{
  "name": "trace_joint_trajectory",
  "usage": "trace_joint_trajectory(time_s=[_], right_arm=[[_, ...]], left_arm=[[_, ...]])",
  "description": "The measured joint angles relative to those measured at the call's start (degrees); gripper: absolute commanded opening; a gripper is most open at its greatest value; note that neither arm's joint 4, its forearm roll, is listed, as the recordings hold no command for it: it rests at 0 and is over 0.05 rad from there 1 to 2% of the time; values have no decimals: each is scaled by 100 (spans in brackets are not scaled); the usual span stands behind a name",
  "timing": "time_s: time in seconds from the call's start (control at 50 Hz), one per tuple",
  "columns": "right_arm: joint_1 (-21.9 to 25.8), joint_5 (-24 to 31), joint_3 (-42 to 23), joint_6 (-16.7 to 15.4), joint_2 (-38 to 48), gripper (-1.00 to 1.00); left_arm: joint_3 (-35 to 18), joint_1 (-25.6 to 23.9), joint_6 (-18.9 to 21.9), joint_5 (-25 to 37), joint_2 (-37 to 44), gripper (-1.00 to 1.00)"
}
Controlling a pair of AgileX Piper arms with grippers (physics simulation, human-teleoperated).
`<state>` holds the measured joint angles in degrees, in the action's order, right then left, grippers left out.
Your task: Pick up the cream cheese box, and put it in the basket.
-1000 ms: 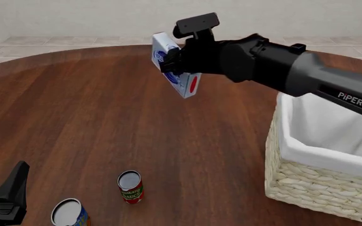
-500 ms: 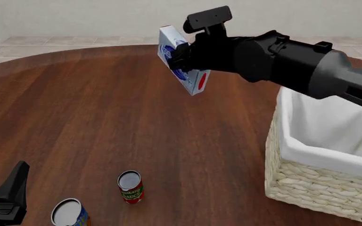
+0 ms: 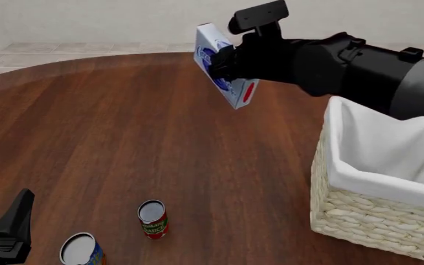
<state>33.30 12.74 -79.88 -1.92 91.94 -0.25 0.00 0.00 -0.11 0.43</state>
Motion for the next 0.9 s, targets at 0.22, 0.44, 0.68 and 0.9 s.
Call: trace_joint_trajectory(time_s=[0.22, 0.44, 0.68, 0.9], right_arm=[[-59, 12, 190, -4, -224, -100], [-115, -31, 338, 74, -351, -100], [-242, -79, 448, 146, -439, -100], [-343, -122, 552, 181, -530, -100]], left_arm=[[0, 0, 0, 0, 0, 100], [0, 0, 0, 0, 0, 100], [0, 0, 0, 0, 0, 100], [0, 0, 0, 0, 0, 100]])
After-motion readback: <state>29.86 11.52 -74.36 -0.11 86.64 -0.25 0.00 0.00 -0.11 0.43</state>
